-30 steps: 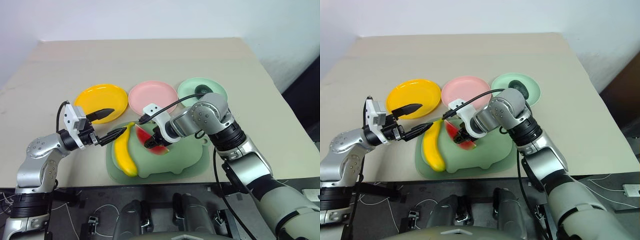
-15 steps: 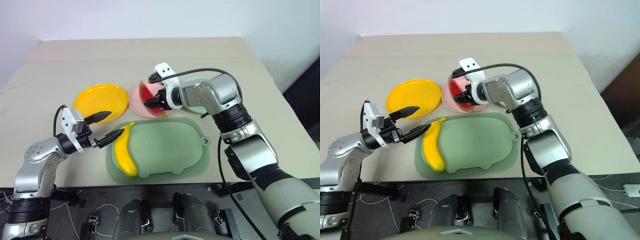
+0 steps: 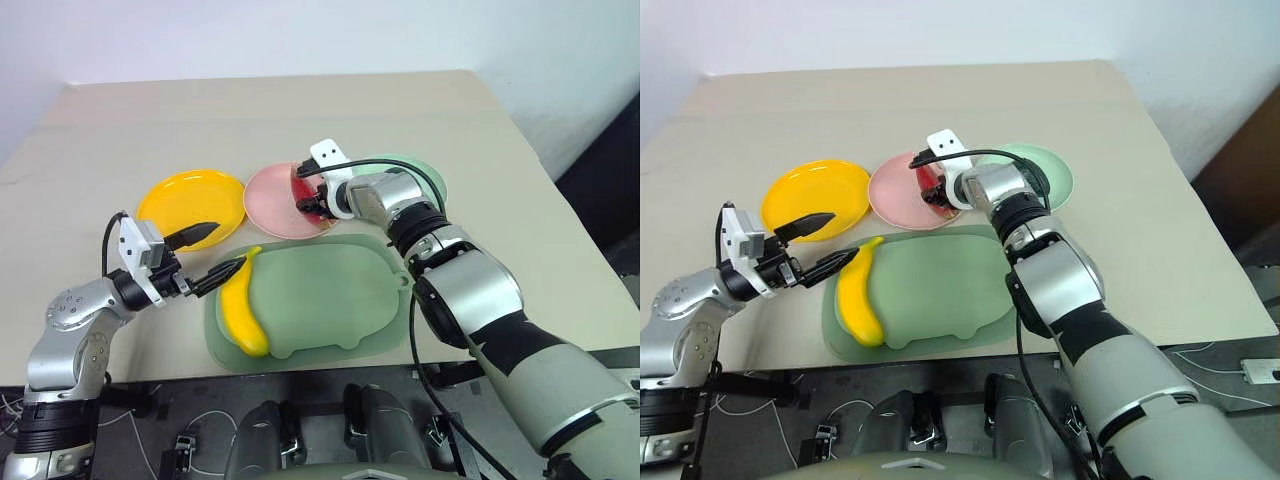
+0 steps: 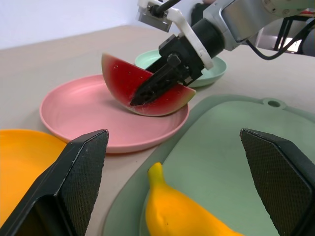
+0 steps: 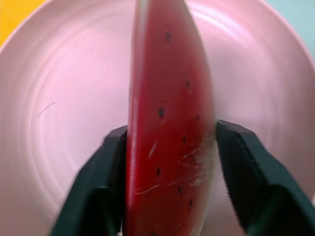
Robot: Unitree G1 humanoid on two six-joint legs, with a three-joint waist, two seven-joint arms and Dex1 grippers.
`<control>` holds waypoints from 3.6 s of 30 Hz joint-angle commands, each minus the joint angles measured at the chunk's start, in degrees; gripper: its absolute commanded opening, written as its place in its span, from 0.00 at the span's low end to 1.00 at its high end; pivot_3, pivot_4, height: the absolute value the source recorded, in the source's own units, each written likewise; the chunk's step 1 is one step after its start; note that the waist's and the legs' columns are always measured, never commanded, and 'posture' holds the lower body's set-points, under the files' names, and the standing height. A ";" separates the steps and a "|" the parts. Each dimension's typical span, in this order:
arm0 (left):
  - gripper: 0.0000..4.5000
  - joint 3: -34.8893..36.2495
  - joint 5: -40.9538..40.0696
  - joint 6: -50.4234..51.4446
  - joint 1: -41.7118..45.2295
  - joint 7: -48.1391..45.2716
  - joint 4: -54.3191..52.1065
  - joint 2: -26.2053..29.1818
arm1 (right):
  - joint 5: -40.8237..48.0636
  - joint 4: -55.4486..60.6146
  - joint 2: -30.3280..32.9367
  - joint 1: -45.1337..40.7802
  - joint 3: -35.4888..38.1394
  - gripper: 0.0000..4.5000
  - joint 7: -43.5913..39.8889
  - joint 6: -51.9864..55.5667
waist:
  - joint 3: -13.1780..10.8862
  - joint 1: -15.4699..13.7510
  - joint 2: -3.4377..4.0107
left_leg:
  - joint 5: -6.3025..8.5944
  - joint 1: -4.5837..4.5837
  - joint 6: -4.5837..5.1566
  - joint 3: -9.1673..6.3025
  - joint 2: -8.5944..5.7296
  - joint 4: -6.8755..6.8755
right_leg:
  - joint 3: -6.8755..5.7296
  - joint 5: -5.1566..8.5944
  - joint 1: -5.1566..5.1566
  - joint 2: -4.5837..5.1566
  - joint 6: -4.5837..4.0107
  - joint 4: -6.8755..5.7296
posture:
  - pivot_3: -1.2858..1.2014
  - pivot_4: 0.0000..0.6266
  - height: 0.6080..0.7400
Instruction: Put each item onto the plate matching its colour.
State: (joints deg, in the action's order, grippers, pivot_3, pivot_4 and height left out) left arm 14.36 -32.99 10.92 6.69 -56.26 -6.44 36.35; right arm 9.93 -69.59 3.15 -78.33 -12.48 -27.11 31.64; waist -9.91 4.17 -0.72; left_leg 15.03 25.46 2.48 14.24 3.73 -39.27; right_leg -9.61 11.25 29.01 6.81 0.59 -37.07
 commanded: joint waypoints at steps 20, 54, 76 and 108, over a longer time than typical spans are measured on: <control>1.00 2.08 -1.69 2.35 -0.21 2.34 -5.68 1.62 | 11.16 69.14 12.47 23.73 11.62 1.00 -9.35 28.38 | 0.01 -0.17 -0.02 | -0.01 0.02 -0.02 -0.16 -0.02 -0.01 | -0.01 0.00 0.00 0.10 -0.03 -0.02 | 0.52 0.24 0.67; 1.00 6.20 -6.70 15.72 -20.64 20.25 -25.77 -3.94 | 21.95 97.44 28.97 59.16 15.44 1.00 -22.93 2.66 | 0.01 -1.89 -0.06 | 0.11 -0.13 0.17 -0.46 -0.01 0.14 | -0.24 0.15 -0.57 -0.03 -0.21 0.95 | 0.52 0.24 0.67; 1.00 -5.58 -5.09 38.76 -1.07 35.37 -22.59 -5.44 | 21.37 98.16 30.16 59.61 12.92 1.00 -17.23 4.79 | 0.01 -3.37 -0.07 | 0.02 -0.14 0.04 -0.47 0.00 0.08 | -0.24 0.00 -0.57 -0.06 -0.43 0.87 | 0.52 0.24 0.67; 0.45 7.18 -9.34 56.51 30.27 38.37 -2.37 5.09 | 17.42 94.68 28.42 58.17 11.04 1.00 -13.01 4.14 | 0.01 -3.43 -0.13 | -0.04 -0.18 -0.04 -0.50 -0.03 0.00 | -0.29 -0.08 -0.66 -0.07 -0.28 0.75 | 0.52 0.24 0.67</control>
State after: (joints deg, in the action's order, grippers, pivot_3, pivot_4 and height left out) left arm 21.96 -44.07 68.91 35.79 -18.46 -11.19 41.37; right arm 27.25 24.42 32.27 -18.86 -1.73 -40.66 37.01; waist -9.89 0.74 -0.85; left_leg 14.99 25.27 2.44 13.75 3.69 -39.25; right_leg -9.89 11.16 28.34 6.74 0.33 -36.32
